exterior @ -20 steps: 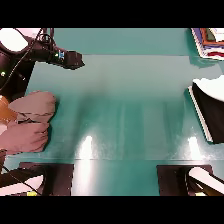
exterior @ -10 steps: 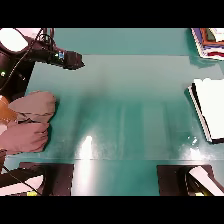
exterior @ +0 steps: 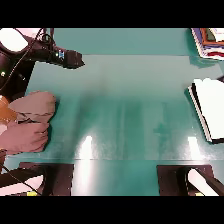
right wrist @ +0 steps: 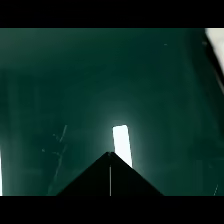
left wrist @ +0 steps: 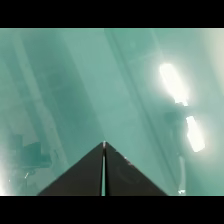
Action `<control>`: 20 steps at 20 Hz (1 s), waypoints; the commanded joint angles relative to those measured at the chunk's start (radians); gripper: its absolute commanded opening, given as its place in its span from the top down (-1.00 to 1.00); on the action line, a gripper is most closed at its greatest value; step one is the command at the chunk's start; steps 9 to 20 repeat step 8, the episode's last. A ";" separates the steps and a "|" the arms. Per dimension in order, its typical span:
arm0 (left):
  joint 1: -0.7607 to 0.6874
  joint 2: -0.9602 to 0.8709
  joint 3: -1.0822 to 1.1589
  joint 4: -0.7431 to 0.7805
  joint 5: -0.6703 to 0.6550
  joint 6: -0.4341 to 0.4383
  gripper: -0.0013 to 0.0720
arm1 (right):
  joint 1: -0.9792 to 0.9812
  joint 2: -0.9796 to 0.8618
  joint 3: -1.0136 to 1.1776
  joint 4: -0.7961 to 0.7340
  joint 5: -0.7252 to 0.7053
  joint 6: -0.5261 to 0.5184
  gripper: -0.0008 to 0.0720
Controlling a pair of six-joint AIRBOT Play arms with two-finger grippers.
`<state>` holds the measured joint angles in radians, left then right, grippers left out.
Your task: Fold the shirts.
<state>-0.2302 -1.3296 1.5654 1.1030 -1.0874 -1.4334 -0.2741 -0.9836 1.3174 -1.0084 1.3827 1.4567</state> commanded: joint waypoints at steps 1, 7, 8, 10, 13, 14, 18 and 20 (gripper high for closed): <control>-0.001 0.000 0.001 -0.001 0.019 -0.001 0.88 | 0.228 0.001 0.040 0.011 -0.060 -0.003 0.94; -0.001 0.000 0.001 0.000 0.041 -0.001 0.88 | 0.312 0.001 0.047 0.011 -0.062 -0.003 0.94; -0.001 0.000 0.001 -0.001 0.041 -0.001 0.88 | 0.312 0.001 0.047 0.011 -0.062 -0.003 0.94; -0.001 0.000 0.001 -0.001 0.041 -0.001 0.88 | 0.312 0.001 0.047 0.011 -0.062 -0.003 0.94; -0.001 0.000 0.001 -0.001 0.041 -0.001 0.88 | 0.312 0.001 0.047 0.011 -0.062 -0.003 0.94; -0.001 0.000 0.001 -0.001 0.041 -0.001 0.88 | 0.312 0.001 0.047 0.011 -0.062 -0.003 0.94; -0.001 0.000 0.001 -0.001 0.041 -0.001 0.88 | 0.312 0.001 0.047 0.011 -0.062 -0.003 0.94; -0.001 0.000 0.001 -0.001 0.041 -0.001 0.88 | 0.312 0.001 0.047 0.011 -0.062 -0.003 0.94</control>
